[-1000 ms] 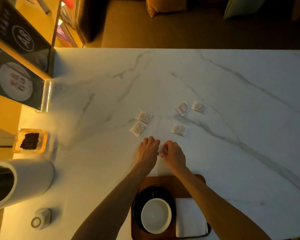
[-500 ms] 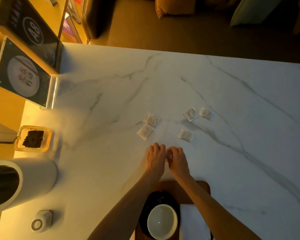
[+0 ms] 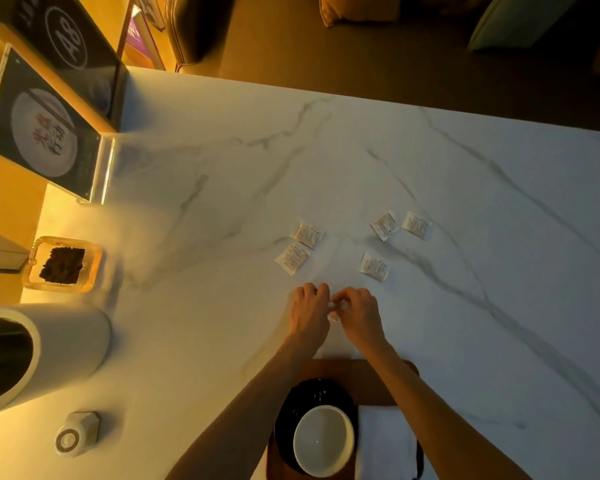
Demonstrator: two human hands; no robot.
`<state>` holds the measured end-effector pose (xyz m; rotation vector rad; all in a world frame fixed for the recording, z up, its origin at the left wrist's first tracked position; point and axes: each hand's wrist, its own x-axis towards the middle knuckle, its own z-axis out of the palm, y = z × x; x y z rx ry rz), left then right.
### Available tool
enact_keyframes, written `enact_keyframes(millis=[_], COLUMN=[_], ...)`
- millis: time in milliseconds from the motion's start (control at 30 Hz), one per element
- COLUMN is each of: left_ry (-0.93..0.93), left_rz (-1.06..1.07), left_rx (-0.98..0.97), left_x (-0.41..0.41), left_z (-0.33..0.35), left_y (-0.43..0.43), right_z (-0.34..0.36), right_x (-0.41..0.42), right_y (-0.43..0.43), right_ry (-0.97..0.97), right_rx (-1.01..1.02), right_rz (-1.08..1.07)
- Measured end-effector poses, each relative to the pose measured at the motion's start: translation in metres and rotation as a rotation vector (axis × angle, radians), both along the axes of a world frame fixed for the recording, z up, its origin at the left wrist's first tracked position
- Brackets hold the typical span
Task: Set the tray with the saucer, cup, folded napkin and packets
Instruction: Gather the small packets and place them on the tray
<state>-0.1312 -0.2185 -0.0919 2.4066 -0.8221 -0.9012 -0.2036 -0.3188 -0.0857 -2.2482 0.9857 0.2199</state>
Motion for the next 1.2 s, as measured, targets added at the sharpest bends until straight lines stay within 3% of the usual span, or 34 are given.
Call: enact_keyframes(millis=[133,300,433,567,767,900,1000,1200], left_ry=[0.303,0.463,0.310,0.057,-0.116,0.100,0.223,0.594], left_rz=[0.268,0.432,0.439,0.256,0.213,0.421,0.352,0.685], left_rx=[-0.217,-0.322,-0.224,-0.054,0.113,0.127,0.139,-0.160], left_x=[0.030,0.095,0.137,0.153,0.144,0.152,0.165,0.160], left_z=[0.010,0.024,0.030,0.026,0.015,0.016,0.020,0.037], left_y=[0.006,-0.006,-0.035,-0.054,-0.056,-0.064,-0.064,-0.038], right_z=[0.010,0.021,0.018,0.009,-0.004,-0.006,-0.005,0.008], right_x=[0.011,0.060,0.105,0.133,0.138,0.143,0.143,0.139], right_y=[-0.009,-0.029,-0.033,-0.034,-0.025,-0.029,-0.036,-0.051], right_ry=[-0.141,-0.231,-0.270,-0.243,-0.163,-0.122,-0.117,-0.202], right_rx=[0.403,0.575,0.366,0.181,0.057,0.098,0.225,0.625], right_rz=[-0.203,-0.368,-0.337,-0.302,-0.319,-0.375,-0.440,-0.401])
